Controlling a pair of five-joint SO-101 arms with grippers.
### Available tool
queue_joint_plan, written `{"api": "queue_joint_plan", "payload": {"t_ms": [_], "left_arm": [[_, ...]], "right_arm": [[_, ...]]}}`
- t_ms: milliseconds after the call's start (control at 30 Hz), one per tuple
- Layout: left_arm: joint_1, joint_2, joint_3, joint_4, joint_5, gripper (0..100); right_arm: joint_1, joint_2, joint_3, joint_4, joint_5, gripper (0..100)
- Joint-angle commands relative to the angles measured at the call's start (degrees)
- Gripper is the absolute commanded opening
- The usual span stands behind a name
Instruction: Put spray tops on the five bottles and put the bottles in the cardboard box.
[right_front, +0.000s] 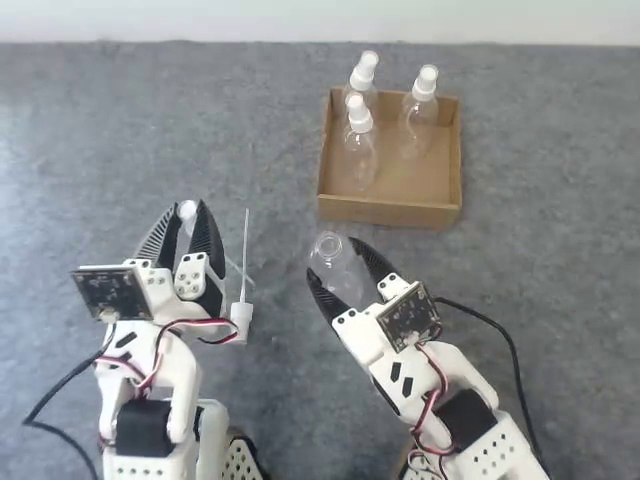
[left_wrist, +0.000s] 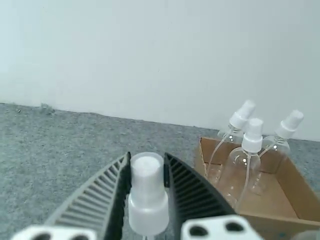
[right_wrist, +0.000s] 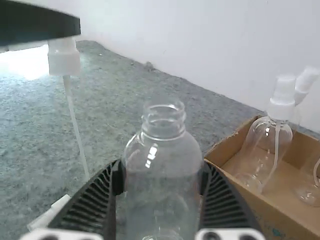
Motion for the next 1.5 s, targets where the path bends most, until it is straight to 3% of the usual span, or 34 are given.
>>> {"api": "queue_joint_plan", "payload": {"t_ms": [0,433,700,967,1267,1467], "left_arm": [[-0.09,-1.05,-5.05,-1.67,0.09,1],[0.18,-1.05,-10.95,-9.76,0.09,1],[0.35,-0.88,-18.68,-10.02,0.44,1],[5.63,-1.05,-17.1,-9.32,5.54,1],[6.07,-1.05,-17.19,-7.56,8.88,1],[12.75,-1.05,-17.19,-7.3,8.53,1]], "right_arm": [[-0.22,-0.75,1.23,0.84,-0.97,6.1],[-0.48,-0.75,1.23,3.3,-0.62,6.1],[-0.48,-0.66,1.23,3.3,-0.53,6.1],[-2.51,-0.66,1.23,4.18,-0.26,6.1],[-4.18,-0.66,1.23,4.97,5.19,6.1],[-4.18,-0.66,1.23,4.88,5.19,6.1]]}}
